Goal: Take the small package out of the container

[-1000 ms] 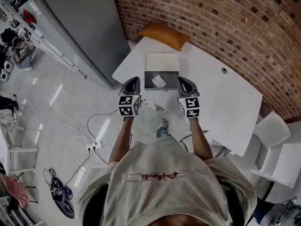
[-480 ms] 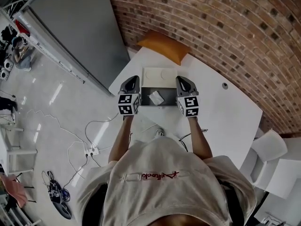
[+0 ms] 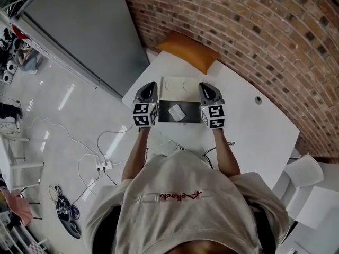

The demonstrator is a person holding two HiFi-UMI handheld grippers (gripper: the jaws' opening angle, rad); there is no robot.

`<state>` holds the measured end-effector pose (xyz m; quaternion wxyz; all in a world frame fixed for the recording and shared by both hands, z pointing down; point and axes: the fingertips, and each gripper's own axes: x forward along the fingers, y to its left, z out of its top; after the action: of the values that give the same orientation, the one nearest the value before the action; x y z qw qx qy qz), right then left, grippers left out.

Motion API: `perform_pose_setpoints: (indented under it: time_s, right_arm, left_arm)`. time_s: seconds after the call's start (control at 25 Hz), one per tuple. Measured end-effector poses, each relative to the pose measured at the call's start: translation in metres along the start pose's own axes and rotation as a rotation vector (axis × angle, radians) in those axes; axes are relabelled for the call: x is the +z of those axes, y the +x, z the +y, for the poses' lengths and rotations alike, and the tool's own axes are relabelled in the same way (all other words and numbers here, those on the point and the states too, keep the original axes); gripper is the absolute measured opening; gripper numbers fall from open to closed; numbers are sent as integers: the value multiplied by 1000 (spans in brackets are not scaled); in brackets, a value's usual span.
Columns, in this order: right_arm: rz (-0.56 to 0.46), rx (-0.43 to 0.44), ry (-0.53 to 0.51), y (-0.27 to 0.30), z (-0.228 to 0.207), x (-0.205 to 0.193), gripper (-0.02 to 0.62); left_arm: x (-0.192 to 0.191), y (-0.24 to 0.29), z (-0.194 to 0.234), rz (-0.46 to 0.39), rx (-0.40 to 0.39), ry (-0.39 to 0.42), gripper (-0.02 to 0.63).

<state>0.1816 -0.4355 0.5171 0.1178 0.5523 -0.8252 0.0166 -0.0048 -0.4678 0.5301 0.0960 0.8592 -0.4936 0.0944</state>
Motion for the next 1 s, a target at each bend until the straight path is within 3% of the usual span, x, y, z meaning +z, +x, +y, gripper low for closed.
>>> perform_pose_setpoints:
  time_s: [0.4,1.0]
  right_arm:
    - [47,50,23,20,22,-19,11]
    - [159,19,65,34,51,-56,11]
  left_arm:
    - [-18,-2,20,46,23,-14,9]
    - [-64,5,35,137,-62,-45,9]
